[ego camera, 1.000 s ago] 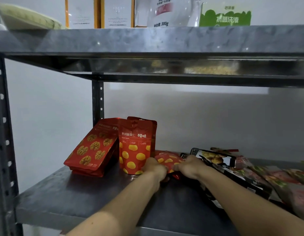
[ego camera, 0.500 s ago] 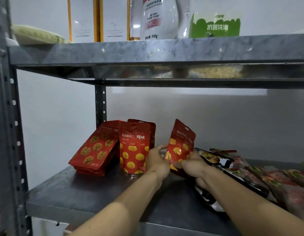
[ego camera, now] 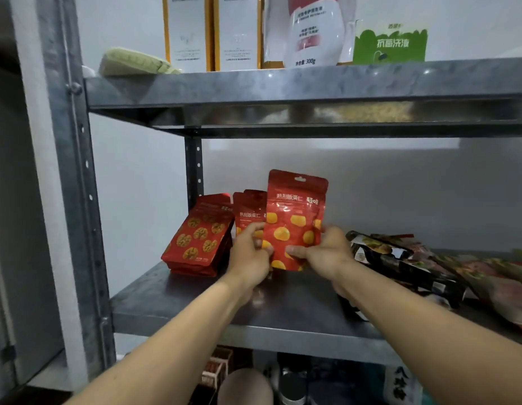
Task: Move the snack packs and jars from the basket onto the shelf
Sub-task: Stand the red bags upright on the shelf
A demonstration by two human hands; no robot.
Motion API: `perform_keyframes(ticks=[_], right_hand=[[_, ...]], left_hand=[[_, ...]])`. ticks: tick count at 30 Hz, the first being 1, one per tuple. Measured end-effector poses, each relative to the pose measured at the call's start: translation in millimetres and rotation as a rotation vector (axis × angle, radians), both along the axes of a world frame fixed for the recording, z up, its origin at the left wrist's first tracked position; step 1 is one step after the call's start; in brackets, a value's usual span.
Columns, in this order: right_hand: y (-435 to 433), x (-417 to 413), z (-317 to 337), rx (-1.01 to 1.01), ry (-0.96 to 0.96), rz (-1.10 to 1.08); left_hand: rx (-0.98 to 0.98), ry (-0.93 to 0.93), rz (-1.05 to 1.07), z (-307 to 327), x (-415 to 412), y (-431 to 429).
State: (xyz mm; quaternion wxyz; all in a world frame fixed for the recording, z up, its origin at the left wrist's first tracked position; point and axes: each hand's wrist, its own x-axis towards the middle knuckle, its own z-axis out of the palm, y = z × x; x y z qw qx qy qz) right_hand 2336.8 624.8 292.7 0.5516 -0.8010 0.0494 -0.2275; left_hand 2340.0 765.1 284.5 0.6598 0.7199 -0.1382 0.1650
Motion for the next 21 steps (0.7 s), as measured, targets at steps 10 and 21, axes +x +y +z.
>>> perform_keyframes(ticks=[10,21], right_hand=[[59,-15,-18,-0.142,-0.017,-0.035],[73,0,-33,-0.163,0.001,-0.014]], left_hand=[[-0.005,0.056,-0.083,-22,-5,63],[0.068,0.106,-0.058,-39,19,77]])
